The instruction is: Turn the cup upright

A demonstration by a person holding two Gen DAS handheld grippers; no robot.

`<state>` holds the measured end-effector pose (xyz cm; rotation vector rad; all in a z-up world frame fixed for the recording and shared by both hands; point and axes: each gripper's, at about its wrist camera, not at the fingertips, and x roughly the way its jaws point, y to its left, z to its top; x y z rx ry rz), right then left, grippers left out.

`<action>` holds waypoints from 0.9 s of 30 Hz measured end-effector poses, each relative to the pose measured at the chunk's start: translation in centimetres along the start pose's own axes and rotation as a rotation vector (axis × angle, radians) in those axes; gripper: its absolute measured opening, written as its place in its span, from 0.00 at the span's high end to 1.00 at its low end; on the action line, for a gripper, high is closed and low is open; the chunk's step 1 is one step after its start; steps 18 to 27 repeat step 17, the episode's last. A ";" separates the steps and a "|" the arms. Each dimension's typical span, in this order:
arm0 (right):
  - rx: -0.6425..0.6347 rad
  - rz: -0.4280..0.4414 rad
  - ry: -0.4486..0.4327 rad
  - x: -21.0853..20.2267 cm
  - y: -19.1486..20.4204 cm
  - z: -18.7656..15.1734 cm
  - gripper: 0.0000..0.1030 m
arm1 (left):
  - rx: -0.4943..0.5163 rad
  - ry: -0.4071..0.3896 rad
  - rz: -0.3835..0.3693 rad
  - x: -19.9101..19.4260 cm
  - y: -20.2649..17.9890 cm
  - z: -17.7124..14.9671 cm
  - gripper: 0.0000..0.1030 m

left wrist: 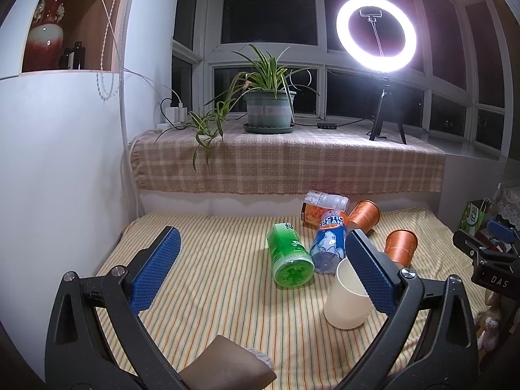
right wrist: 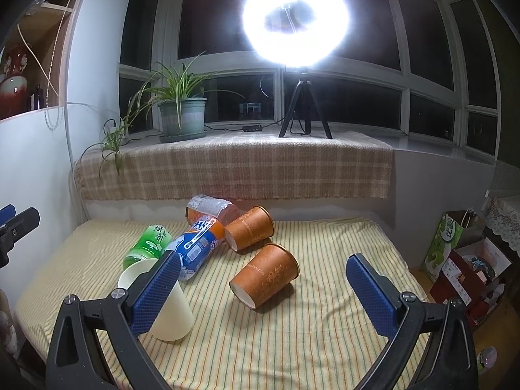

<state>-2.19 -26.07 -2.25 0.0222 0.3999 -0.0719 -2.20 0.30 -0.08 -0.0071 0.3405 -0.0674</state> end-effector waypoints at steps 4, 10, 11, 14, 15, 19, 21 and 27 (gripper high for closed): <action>0.000 0.003 0.008 0.3 0.1 0.0 0.00 | -0.002 0.003 0.002 0.2 0.1 -0.1 0.00; -0.006 0.007 0.021 0.8 0.4 -0.3 0.00 | -0.005 0.002 0.009 0.2 0.2 -0.3 0.00; -0.006 0.007 0.023 0.9 0.4 -0.3 0.00 | -0.006 0.000 0.013 0.2 0.3 -0.3 0.00; -0.009 0.009 0.032 1.3 0.5 -0.4 0.00 | -0.013 -0.001 0.016 0.1 0.5 -0.1 0.00; -0.010 0.009 0.036 1.4 0.6 -0.5 0.00 | -0.016 -0.002 0.016 0.1 0.6 -0.1 0.00; -0.013 0.010 0.051 1.9 0.6 -0.7 0.00 | -0.017 -0.001 0.020 0.2 0.7 -0.1 0.00; -0.013 0.010 0.051 1.9 0.6 -0.7 0.00 | -0.017 -0.001 0.020 0.2 0.7 -0.1 0.00; -0.013 0.010 0.051 1.9 0.6 -0.7 0.00 | -0.017 -0.001 0.020 0.2 0.7 -0.1 0.00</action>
